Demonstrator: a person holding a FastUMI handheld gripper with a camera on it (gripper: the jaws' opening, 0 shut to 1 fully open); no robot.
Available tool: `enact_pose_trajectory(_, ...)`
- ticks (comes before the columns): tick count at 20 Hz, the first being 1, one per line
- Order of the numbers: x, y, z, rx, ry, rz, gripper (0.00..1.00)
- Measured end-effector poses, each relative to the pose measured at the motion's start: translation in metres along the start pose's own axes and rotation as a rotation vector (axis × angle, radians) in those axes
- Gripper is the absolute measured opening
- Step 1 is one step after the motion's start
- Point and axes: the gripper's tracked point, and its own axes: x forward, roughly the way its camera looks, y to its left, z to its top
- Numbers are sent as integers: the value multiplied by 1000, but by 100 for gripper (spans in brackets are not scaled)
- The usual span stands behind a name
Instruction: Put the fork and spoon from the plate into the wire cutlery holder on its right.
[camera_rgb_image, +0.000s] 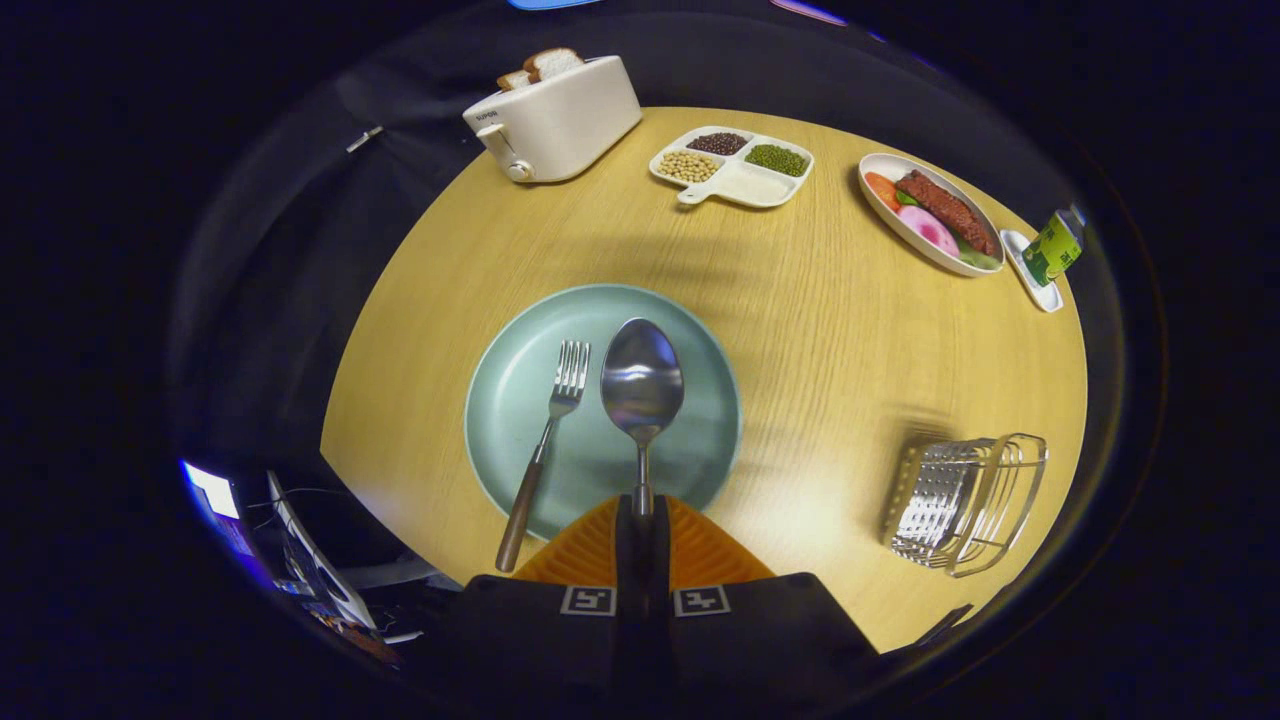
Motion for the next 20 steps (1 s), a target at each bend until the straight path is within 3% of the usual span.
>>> enact_pose_trajectory(4, -49, -33, -14, 27, 8, 25, 6)
enact_pose_trajectory(10, -108, -113, -27, 1, 18, -23, 6)
enact_pose_trajectory(16, -114, -179, -42, 5, 139, -54, 6)
enact_pose_trajectory(20, -106, -190, -53, -11, 249, -22, 6)
